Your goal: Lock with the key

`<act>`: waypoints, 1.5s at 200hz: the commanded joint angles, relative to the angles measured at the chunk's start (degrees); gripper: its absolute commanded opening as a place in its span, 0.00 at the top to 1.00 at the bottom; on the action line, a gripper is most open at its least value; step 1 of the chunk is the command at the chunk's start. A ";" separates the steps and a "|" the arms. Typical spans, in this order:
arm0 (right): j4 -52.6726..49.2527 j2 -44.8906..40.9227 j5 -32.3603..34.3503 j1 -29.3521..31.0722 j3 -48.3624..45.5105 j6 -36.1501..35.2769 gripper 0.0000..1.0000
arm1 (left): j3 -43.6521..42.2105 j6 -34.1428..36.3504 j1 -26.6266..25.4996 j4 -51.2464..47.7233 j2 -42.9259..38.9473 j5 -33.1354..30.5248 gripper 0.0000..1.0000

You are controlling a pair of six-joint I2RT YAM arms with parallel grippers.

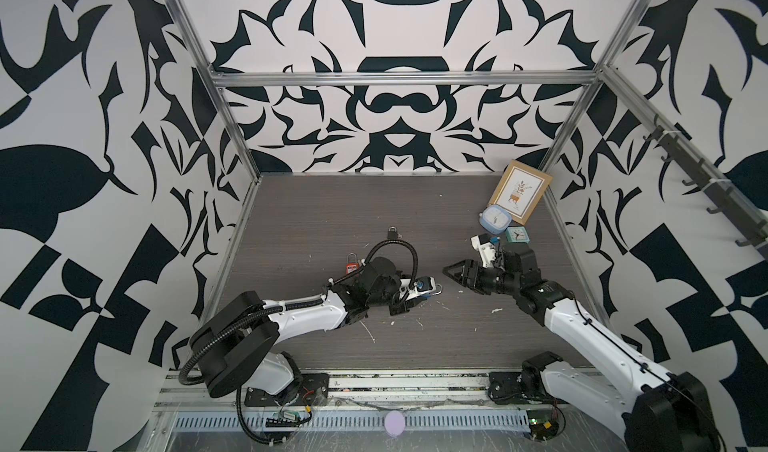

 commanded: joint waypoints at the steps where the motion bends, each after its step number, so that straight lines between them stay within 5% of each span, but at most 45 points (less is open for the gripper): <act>1: 0.53 0.93 -6.62 -0.17 2.17 0.71 0.37 | 0.48 1.89 0.80 3.60 -1.27 2.73 1.00; 122: 6.67 4.53 -9.72 -0.20 -2.46 1.92 0.64 | 2.82 1.22 0.81 4.72 -0.26 3.95 1.00; 219: 11.51 4.75 -11.55 -0.17 -3.51 1.82 1.00 | 6.02 -1.64 1.06 2.04 2.49 6.91 1.00; 300: 14.63 4.81 -12.68 0.35 -5.53 0.57 1.00 | 7.56 -3.39 1.95 2.08 3.39 8.98 1.00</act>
